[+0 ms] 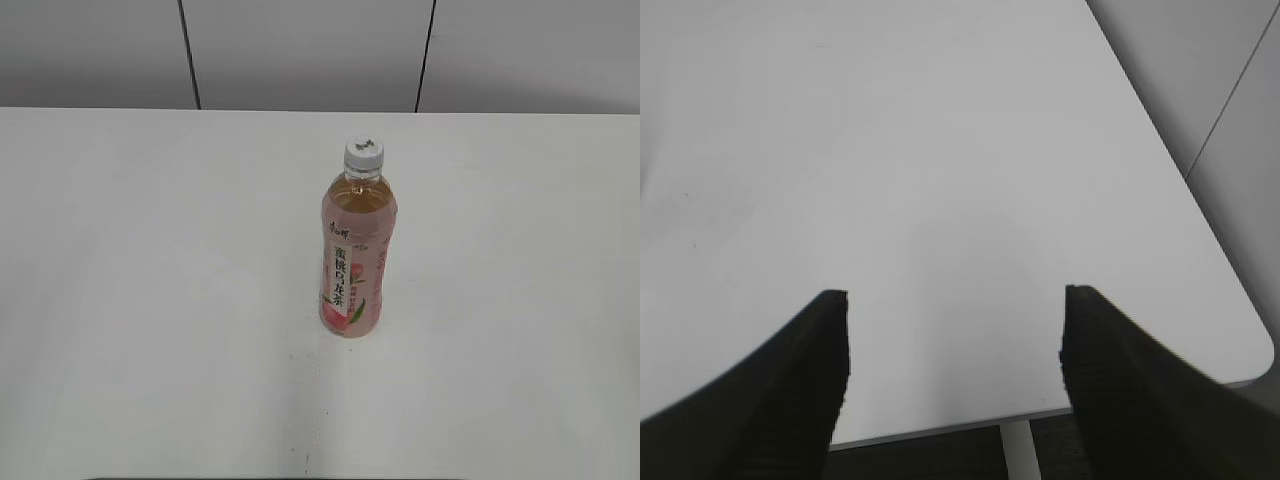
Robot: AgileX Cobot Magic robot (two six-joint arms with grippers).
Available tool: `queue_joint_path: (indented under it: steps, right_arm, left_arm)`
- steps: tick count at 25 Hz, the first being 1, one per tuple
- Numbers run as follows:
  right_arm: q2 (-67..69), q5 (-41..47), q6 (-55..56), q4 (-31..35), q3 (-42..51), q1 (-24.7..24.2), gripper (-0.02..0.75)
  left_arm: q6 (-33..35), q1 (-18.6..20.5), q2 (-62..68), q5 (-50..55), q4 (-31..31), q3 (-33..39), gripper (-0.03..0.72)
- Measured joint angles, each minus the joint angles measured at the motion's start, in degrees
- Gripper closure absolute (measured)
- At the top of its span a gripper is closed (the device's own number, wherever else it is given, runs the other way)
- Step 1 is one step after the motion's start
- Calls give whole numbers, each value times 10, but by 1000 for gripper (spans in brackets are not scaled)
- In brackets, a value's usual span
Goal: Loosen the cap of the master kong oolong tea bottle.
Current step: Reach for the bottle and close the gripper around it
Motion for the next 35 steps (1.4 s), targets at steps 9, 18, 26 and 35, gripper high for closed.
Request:
queue_joint_path:
  steps: [9,18,26,35]
  right_arm:
    - [0,0,0,0,0,0,233]
    - [0,0,0,0,0,0,233]
    - [0,0,0,0,0,0,233]
    - [0,0,0,0,0,0,233]
  left_arm:
    - [57,0,91,-206,-92,114,284]
    - [126,-10,269,-391,-111,165,281]
    - [127,-93,506,-598,-83,171,281]
    - [-78,-163,763,-846,113,171,281]
